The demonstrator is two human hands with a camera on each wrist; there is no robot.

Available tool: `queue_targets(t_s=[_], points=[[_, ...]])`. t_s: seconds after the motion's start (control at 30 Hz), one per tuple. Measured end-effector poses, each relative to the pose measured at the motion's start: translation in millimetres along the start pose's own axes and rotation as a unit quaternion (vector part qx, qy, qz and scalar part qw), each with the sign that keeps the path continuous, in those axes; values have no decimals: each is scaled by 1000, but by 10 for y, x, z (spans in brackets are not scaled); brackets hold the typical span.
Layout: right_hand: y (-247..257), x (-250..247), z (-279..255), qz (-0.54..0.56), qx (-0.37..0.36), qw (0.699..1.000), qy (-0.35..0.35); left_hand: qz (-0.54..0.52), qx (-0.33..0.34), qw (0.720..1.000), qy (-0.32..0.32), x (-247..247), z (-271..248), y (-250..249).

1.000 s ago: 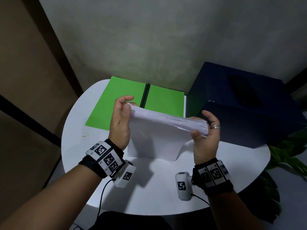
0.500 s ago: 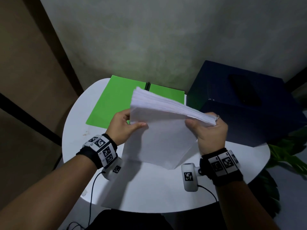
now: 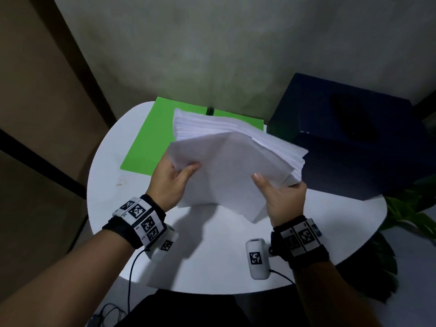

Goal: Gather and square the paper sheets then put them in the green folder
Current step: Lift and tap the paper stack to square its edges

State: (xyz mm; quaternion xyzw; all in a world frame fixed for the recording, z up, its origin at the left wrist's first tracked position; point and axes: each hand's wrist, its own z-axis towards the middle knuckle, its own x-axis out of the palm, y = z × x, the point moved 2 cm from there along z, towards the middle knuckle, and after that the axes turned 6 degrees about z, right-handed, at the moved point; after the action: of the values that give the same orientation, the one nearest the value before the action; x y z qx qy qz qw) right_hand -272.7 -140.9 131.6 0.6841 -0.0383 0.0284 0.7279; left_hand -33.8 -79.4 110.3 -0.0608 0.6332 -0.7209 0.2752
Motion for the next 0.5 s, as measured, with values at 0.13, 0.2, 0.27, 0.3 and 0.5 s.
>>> queue_targets(t_s=[0.13, 0.2, 0.27, 0.3, 0.5], points=[[-218, -29, -11, -58, 35, 996, 64, -9, -98, 994, 42, -63, 3, 317], [-243, -7, -23, -60, 40, 995, 76, 39, -128, 989, 66, -68, 38, 478], [-240, 44, -42, -68, 50, 993, 85, 32, -121, 990, 67, -70, 54, 459], [-230, 65, -44, -63, 56, 993, 82, 20, -112, 991, 68, -60, 69, 402], [-144, 29, -23, -36, 19, 997, 64, -34, -66, 996, 57, -91, 53, 183]])
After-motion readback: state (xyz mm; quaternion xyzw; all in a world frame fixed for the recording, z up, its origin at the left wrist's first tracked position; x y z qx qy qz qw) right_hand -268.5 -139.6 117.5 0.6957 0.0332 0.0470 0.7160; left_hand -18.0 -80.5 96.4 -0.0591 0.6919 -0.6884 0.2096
